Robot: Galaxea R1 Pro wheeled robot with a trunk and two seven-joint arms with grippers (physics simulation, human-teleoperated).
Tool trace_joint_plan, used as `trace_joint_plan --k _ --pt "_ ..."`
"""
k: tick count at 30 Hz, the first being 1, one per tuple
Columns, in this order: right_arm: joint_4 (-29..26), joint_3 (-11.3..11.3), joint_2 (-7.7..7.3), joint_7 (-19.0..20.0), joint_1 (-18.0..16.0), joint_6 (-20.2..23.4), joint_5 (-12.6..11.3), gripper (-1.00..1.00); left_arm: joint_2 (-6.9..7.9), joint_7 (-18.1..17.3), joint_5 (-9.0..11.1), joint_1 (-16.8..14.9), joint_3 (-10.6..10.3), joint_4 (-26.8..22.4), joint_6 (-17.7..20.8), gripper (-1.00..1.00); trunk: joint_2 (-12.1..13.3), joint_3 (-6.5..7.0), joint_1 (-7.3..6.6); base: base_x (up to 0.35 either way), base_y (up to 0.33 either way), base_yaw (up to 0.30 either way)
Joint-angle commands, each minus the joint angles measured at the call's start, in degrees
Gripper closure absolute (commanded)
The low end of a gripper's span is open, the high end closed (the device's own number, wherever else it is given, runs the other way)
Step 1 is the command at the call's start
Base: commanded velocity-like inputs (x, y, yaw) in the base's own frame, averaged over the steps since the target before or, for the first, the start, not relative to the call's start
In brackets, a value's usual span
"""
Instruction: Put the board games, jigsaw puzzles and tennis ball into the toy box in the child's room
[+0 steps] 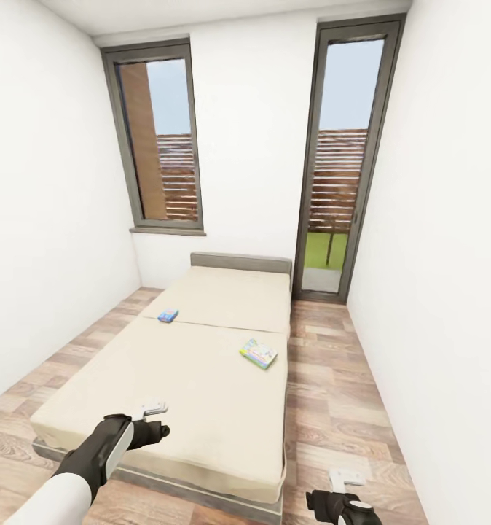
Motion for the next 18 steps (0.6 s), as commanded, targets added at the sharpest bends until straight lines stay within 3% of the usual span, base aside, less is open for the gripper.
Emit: trace_joint_plan --k 1,18 --pt "-0.11 -0.15 0.05 -0.11 -0.02 0.31 -0.12 -1.00 -0.02 0.01 0.51 -0.03 0.14 -0.06 0.36 -1.00 0.33 0.08 -0.21 0.001 -0.001 0.030" --pt "-0.10 -0.15 0.05 -0.11 -0.02 0.31 -0.11 -1.00 -0.16 0.11 0.50 -0.03 0.14 -0.04 0.36 -1.00 7.15 3.14 -3.94 0.000 0.000 0.005"
